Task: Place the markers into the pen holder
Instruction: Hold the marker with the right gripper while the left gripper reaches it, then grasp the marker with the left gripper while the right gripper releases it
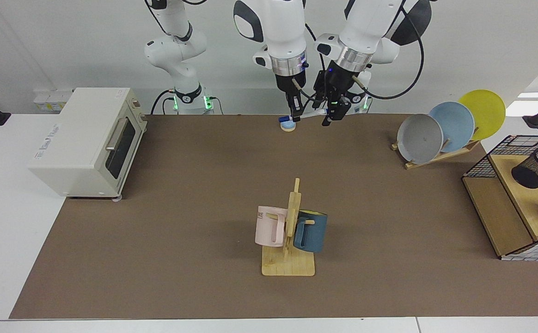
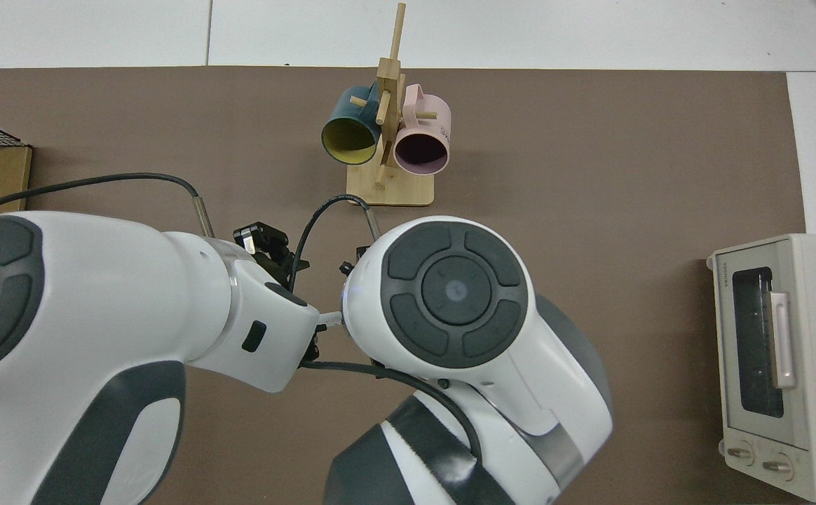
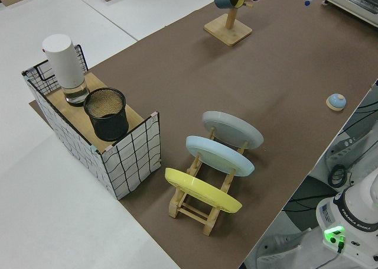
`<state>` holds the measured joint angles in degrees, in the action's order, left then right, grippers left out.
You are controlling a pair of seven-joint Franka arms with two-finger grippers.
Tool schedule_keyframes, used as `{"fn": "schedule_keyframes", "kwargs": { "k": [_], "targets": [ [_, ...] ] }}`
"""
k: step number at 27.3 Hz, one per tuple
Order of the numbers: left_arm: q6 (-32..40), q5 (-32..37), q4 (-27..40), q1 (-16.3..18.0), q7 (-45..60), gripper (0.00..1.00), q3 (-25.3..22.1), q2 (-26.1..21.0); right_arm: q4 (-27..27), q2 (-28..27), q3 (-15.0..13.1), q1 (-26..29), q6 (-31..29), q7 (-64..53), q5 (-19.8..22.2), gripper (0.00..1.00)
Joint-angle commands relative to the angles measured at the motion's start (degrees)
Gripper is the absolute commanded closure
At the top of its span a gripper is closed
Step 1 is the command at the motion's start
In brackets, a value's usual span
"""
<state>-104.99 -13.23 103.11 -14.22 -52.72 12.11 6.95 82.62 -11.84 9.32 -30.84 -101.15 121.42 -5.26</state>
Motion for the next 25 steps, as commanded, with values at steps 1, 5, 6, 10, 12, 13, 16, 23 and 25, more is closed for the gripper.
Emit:
{"fn": "schedule_keyframes", "kwargs": {
  "k": [1, 5, 6, 10, 12, 13, 16, 23, 25],
  "targets": [
    [-1.8, -0.8, 1.4, -1.7, 1.7, 0.35, -0.6, 0.1, -2.2, -1.3, 0.2, 0.0, 1.5, 1.7, 1.0, 1.0],
    [-1.8, -0.6, 1.5, -2.7, 2.9, 0.35, -0.4, -0.4, -2.3, -1.2, 0.3, 0.0, 1.5, 1.7, 1.0, 1.0],
    [-1.7, -0.5, 1.5, -2.8, 3.1, 0.35, -0.4, -0.4, -2.3, -1.2, 0.3, 0.0, 1.5, 1.7, 1.0, 1.0],
    [-1.4, -0.4, 1.5, -2.8, 3.1, 0.39, -0.4, -0.4, -2.3, -1.2, 0.3, 0.0, 1.5, 1.7, 1.0, 1.0],
    [-1.4, -0.4, 1.6, -2.8, 3.2, 0.44, -0.4, -0.4, -2.3, -1.2, 0.3, 0.0, 1.5, 1.7, 1.0, 1.0],
    [-1.4, -0.4, 1.6, -2.8, 3.2, 0.48, -0.4, -0.4, -2.3, -1.2, 0.3, 0.0, 1.5, 1.7, 0.9, 1.0],
    [-1.0, -0.1, 2.1, -2.8, 3.2, 0.54, -0.4, -0.4, -2.3, -1.1, 0.1, 0.1, 1.5, 1.7, 0.9, 1.0],
    [-1.0, 0.0, 2.2, -2.8, 3.2, 0.77, -0.4, -0.4, -2.2, -1.0, 0.3, 0.3, 1.5, 1.7, 0.8, 1.0],
    [-0.9, 0.1, 2.1, -2.8, 3.1, 0.91, -0.4, -0.4, -2.2, -1.0, 0.4, 0.3, 1.4, 1.7, 0.8, 1.0]
  ]
}}
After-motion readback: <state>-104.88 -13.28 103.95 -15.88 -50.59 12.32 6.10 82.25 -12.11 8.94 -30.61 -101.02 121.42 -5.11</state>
